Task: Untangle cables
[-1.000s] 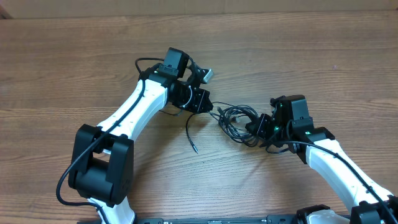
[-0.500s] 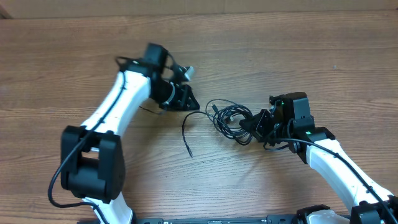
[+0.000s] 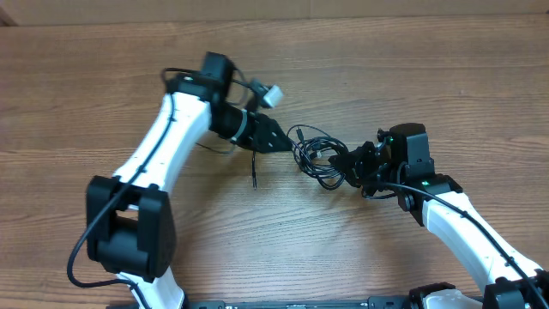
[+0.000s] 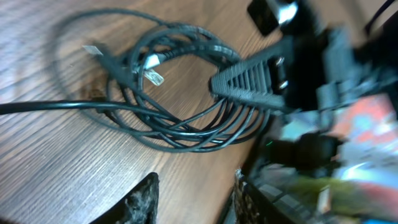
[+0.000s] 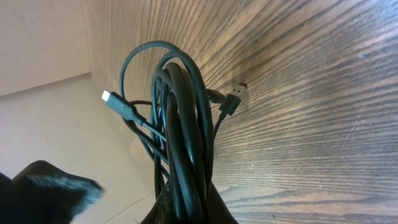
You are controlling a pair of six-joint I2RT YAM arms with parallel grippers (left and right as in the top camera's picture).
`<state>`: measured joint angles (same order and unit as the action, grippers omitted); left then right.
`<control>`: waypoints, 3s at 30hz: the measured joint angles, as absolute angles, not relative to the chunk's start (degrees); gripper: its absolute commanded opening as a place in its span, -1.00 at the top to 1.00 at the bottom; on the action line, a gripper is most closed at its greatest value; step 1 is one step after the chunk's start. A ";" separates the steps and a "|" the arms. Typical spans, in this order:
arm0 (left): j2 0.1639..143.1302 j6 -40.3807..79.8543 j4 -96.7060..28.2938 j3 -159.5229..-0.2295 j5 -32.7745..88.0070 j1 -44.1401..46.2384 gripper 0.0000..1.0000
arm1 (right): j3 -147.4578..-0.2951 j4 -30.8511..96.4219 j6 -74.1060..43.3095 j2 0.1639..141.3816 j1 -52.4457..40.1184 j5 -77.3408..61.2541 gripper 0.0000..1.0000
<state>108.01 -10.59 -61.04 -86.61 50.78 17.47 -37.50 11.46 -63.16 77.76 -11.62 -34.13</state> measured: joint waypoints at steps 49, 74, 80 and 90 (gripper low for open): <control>108.01 -25.54 -56.99 -84.97 40.03 31.05 -0.31 | -37.50 11.62 -61.49 77.76 -11.62 -42.22 0.91; 108.01 -19.16 -50.52 -79.44 44.42 24.25 0.92 | -37.47 11.35 -49.10 77.76 -7.18 -51.53 -0.50; 108.01 -18.11 -50.50 -79.44 52.84 22.76 0.91 | -37.50 11.53 -46.44 77.76 -7.77 -52.16 -0.27; 108.01 -17.91 -52.27 -79.44 56.95 22.90 0.91 | -37.50 11.57 -45.04 77.76 -8.03 -49.74 0.05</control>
